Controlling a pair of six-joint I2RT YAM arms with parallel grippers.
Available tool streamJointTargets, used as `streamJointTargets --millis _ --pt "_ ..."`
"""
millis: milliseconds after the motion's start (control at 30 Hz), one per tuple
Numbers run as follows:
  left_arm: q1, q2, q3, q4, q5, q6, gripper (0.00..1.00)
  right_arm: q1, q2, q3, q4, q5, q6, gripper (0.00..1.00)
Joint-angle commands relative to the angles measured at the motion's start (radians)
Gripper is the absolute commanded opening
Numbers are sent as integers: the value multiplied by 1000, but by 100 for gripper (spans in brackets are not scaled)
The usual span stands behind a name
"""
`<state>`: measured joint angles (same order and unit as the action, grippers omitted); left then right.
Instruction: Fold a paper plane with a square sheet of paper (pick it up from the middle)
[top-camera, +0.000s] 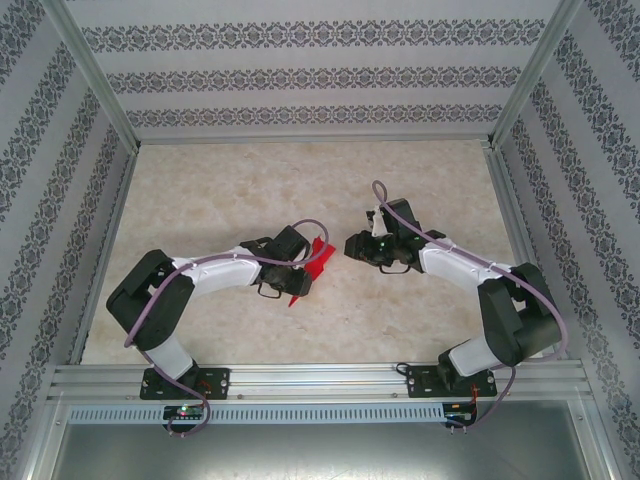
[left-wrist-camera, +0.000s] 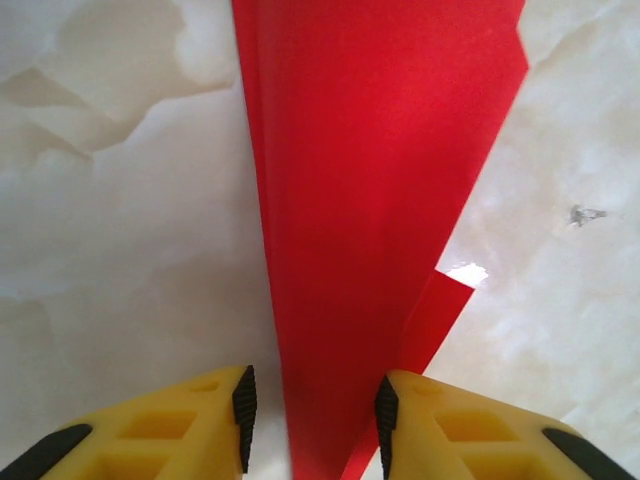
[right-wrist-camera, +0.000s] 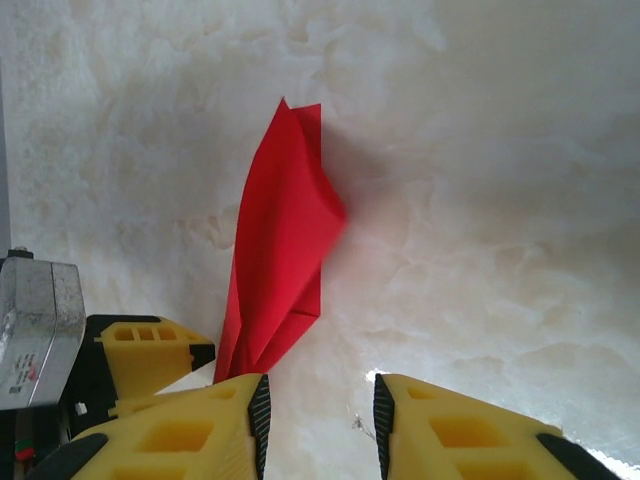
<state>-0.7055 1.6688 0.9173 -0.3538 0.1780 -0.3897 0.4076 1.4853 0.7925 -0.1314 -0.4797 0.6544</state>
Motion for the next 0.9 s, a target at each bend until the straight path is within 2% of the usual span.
streamJointTargets --millis 0,300,533,633,867 --pt "-9 2 31 -45 -46 26 34 -4 -17 -19 1 2 -3 35" --pt "-8 2 28 -25 -26 11 16 37 12 -29 55 -41 48 35" --pt "1 -35 32 -26 14 9 12 98 63 -75 219 -86 182 39" --pt "14 -49 26 -20 33 4 12 122 86 -92 279 -88 233 40" --pt "32 -61 6 -13 59 14 23 144 113 -101 314 -77 266 41"
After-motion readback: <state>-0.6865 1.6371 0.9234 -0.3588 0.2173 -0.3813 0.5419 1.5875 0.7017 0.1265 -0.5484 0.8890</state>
